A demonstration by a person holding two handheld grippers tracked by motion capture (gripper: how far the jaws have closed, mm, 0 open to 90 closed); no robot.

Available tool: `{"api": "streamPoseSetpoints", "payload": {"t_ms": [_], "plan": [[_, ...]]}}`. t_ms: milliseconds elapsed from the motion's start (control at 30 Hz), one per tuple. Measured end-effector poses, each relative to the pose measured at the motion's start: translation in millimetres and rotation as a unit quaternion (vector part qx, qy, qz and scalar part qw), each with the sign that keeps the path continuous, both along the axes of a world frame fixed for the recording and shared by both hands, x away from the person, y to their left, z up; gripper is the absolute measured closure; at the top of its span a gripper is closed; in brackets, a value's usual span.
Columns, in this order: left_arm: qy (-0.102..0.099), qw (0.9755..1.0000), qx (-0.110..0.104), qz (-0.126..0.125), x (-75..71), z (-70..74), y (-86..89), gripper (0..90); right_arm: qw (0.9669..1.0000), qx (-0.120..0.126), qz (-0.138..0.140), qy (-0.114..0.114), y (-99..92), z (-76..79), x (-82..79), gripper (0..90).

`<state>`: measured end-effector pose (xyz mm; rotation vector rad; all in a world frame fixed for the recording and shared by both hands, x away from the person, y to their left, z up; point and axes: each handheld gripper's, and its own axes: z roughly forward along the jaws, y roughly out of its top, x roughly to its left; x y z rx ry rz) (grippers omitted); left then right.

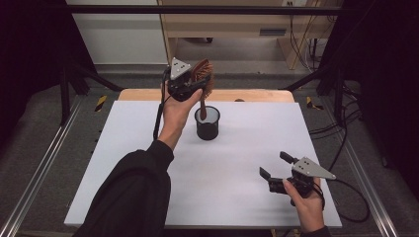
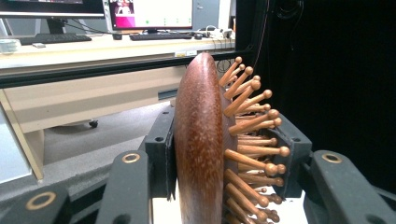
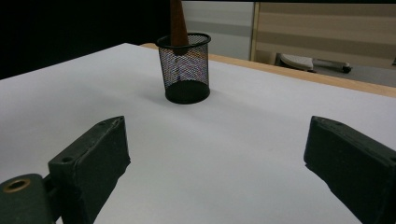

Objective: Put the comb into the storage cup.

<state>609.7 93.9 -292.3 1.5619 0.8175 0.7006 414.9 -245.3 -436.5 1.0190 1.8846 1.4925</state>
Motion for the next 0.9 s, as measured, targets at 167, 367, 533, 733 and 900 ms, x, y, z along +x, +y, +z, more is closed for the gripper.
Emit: {"api": "streamPoseSetpoints", "payload": {"t_ms": [167, 367, 533, 733, 900], "plan": [[-0.004, 0.9999, 0.012, 0.001, 0.9, -3.3, -0.7, 51.2, 1.0, -0.001, -0.001, -0.001, -0.3, -0.1, 0.2, 7.1], [-0.005, 0.9996, 0.027, -0.004, 1.3, -11.6, -2.5, 51.2, 1.0, -0.002, -0.001, -0.001, -0.3, -0.3, 0.4, 7.0], [-0.009, 0.999, 0.045, -0.002, 0.4, -17.7, -4.6, 51.2, 1.0, -0.002, -0.001, 0.001, 0.0, -0.5, 0.5, 6.9], [-0.01, 0.9986, 0.052, -0.005, -0.2, -22.4, -6.4, 51.2, 1.0, -0.001, 0.001, 0.007, 0.6, -1.4, 1.0, 6.1], [-0.009, 0.9983, 0.056, -0.009, -0.1, -24.7, -9.8, 51.2, 1.0, -0.002, 0.0, 0.006, 0.4, -1.2, 0.8, 6.2]]}}
